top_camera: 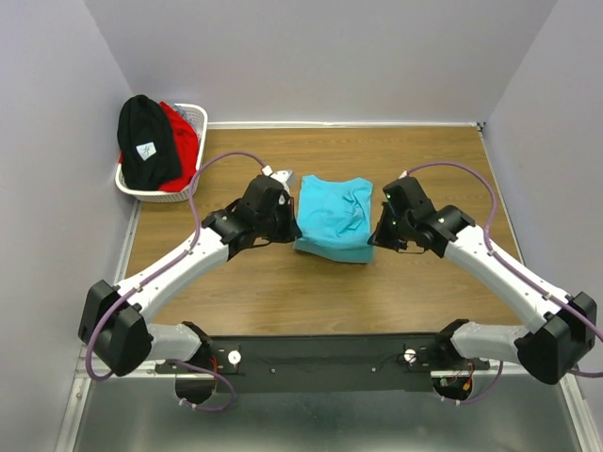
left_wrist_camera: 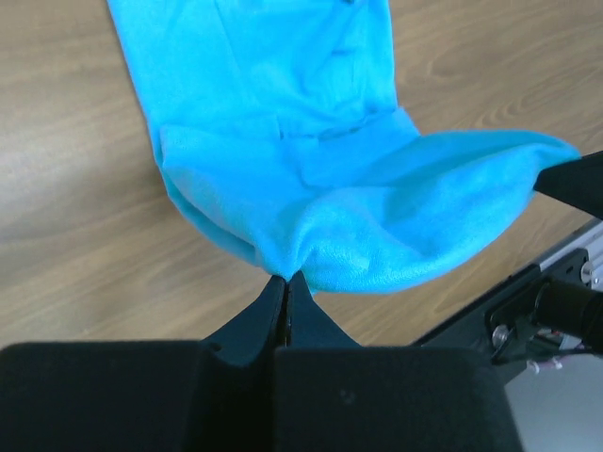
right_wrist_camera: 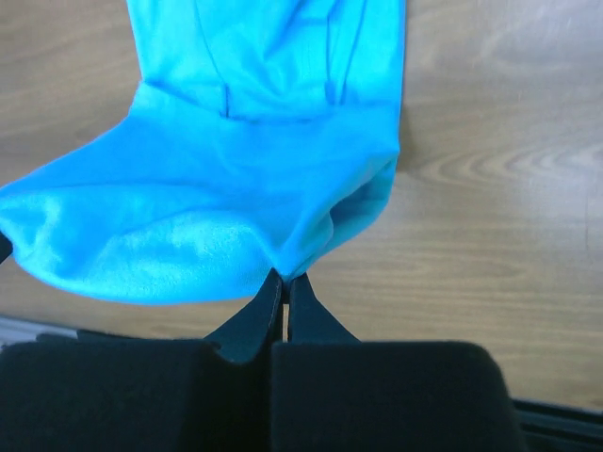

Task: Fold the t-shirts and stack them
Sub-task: Fold the tshirt

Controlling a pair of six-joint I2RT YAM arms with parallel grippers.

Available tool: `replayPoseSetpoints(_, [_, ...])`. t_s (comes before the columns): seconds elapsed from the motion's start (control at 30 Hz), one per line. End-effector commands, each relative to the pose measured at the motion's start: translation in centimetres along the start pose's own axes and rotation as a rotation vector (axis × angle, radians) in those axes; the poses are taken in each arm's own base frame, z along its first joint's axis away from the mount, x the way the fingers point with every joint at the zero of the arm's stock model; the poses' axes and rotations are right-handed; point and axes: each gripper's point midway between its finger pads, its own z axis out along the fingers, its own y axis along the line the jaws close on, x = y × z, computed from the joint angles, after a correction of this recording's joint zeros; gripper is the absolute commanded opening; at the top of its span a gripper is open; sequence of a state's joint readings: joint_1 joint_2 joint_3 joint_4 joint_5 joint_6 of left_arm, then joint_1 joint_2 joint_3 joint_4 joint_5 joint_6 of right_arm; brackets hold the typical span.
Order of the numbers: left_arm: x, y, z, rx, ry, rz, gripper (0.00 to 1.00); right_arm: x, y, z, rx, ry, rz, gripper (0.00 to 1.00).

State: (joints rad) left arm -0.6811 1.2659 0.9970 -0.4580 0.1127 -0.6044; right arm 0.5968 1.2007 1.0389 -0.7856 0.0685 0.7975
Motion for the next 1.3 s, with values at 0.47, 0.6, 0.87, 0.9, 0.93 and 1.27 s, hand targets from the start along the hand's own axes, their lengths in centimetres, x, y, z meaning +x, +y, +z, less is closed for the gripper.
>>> replayPoseSetpoints(0.47, [-12.2, 0.7, 3.6, 0.015, -0.159, -0.017, 0.0, -12.2, -0.6, 4.5, 0.078, -0.196, 0.02, 0.0])
replayPoseSetpoints(0.6, [-15.2, 3.7, 9.2, -0.019, -0.151, -0.065, 0.0, -15.7, -2.3, 8.7, 0.088, -0.182, 0.068, 0.0])
replayPoseSetpoints(0.87, [-24.0, 6.4, 18.7, 0.051, -0.23, -0.041, 0.69, -22.7, -3.6, 19.1, 0.07, -0.141, 0.074, 0.62])
replayPoseSetpoints(0.9, [-24.7, 7.2, 18.6, 0.059, -0.244, -0.06, 0.71, -22.6, -3.7, 20.0, 0.072, -0.13, 0.072, 0.67])
replayPoseSetpoints(0.93, [-25.4, 6.7, 18.2, 0.092, -0.268, -0.07, 0.71, -22.9, -3.5, 20.0, 0.061, -0.132, 0.072, 0.73])
replayPoseSetpoints(1.27, [-21.8, 8.6, 15.2, -0.025, -0.266, -0.137, 0.52, -21.1, -4.2, 17.3, 0.133, -0.162, 0.047, 0.73])
